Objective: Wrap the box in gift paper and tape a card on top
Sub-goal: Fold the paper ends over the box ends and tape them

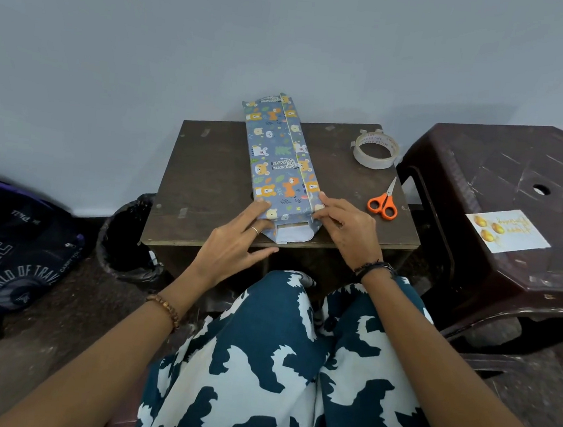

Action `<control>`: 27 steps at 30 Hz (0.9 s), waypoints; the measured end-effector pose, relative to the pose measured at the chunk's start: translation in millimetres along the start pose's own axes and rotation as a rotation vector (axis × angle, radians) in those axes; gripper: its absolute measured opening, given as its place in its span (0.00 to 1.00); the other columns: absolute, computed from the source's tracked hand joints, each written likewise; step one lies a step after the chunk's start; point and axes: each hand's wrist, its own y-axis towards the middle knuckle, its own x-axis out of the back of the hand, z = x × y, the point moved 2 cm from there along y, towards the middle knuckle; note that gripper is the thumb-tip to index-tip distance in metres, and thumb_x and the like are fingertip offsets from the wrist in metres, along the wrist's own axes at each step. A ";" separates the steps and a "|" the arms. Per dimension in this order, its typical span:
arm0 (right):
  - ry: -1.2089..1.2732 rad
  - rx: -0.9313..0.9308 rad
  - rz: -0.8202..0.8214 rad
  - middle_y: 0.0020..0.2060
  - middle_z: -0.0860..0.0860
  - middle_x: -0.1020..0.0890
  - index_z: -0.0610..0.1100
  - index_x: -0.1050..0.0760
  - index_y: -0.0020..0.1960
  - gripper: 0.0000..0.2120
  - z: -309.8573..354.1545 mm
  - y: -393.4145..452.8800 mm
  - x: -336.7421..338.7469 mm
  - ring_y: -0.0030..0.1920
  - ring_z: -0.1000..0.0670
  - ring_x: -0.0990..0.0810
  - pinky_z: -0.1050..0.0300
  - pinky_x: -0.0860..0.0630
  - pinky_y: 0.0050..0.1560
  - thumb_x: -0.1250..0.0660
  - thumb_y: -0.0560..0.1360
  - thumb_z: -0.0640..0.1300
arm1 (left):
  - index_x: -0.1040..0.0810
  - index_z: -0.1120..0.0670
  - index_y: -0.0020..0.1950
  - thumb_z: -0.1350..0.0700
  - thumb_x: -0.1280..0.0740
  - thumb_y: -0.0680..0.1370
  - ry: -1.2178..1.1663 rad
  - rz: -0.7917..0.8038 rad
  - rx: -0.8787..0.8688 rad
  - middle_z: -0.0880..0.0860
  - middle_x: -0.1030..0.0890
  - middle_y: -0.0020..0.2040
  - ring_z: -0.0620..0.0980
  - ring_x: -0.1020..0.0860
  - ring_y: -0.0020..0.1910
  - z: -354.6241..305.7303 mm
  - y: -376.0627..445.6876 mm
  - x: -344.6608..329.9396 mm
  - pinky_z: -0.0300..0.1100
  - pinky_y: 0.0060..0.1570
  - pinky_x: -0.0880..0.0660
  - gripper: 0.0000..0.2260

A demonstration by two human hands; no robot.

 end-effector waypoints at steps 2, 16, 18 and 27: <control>-0.003 0.007 0.026 0.56 0.45 0.19 0.40 0.17 0.45 0.07 1.1 -0.3 1.6 0.53 0.47 0.19 0.61 0.26 0.53 0.33 0.72 0.33 | 0.23 0.55 0.54 0.42 0.39 0.75 -0.003 -0.012 0.014 0.51 0.32 0.67 0.49 0.26 0.62 -2.3 -0.1 -0.5 0.45 0.38 0.19 0.18; -0.141 0.029 0.316 0.67 0.54 0.31 0.49 0.22 0.57 0.12 -1.1 -3.2 13.3 0.65 0.56 0.29 0.54 0.22 0.52 0.31 0.73 0.46 | 0.24 0.57 0.48 0.53 0.41 0.79 -0.050 -0.148 0.082 0.51 0.28 0.61 0.51 0.21 0.54 -11.9 8.5 1.3 0.41 0.34 0.23 0.09; -0.176 0.050 0.297 0.67 0.53 0.30 0.49 0.22 0.56 0.13 -0.5 -4.0 12.1 0.64 0.55 0.28 0.53 0.21 0.49 0.29 0.72 0.47 | 0.24 0.58 0.49 0.54 0.42 0.79 -0.061 -0.152 0.108 0.50 0.29 0.60 0.49 0.22 0.54 -13.6 9.5 0.2 0.40 0.35 0.22 0.11; -0.320 0.184 0.014 0.50 0.49 0.20 0.46 0.20 0.40 0.03 12.9 -0.5 -0.2 0.45 0.54 0.18 0.62 0.27 0.27 0.32 0.71 0.43 | 0.23 0.60 0.50 0.54 0.42 0.79 -0.025 -0.137 0.145 0.53 0.24 0.58 0.50 0.20 0.52 -14.7 8.7 -0.5 0.42 0.35 0.21 0.12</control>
